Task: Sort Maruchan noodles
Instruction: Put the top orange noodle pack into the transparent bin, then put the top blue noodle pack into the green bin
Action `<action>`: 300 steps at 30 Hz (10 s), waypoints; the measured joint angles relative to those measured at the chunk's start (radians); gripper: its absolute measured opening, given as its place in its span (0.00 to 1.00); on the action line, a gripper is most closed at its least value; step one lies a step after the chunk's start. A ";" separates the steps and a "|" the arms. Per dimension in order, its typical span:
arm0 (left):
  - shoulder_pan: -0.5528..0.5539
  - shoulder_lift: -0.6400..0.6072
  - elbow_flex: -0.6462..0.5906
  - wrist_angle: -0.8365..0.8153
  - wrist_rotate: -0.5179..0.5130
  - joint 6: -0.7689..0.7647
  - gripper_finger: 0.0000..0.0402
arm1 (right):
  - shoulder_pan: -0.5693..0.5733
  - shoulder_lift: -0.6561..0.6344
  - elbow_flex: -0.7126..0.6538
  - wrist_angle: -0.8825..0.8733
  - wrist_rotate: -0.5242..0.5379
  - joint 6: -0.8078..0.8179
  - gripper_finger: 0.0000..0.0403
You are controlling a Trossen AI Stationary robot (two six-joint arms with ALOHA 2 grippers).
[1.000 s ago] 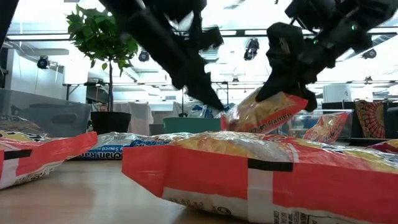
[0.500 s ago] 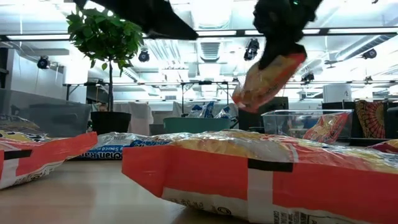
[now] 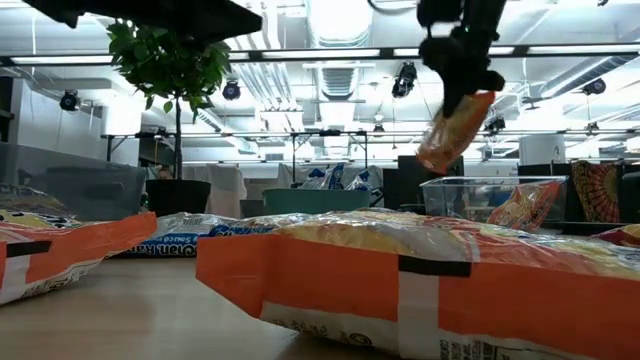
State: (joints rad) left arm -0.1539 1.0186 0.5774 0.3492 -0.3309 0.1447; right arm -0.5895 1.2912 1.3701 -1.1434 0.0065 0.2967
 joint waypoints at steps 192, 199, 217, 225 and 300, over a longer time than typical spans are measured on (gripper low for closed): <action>-0.008 0.647 0.735 -0.655 0.196 -0.146 0.00 | 0.775 -0.328 -0.711 1.241 -0.006 -0.532 0.56; 0.002 0.647 0.735 -0.639 0.214 -0.142 0.00 | 0.780 -0.142 -0.474 0.864 0.111 -0.543 0.62; 0.000 0.648 0.735 -0.627 0.212 -0.127 0.00 | 0.779 0.162 -0.153 0.589 0.124 -0.486 0.40; 0.000 0.635 0.735 -0.647 0.210 -0.079 0.09 | 0.779 0.153 -0.134 0.560 0.108 -0.417 0.11; -0.220 0.038 0.310 -0.560 -0.708 -0.056 0.35 | 0.098 0.902 0.780 0.341 -0.154 0.279 0.30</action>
State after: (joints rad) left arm -0.3744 1.0565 0.8875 -0.2103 -1.0386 0.0890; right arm -0.4915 2.1937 2.1498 -0.8021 -0.1478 0.5753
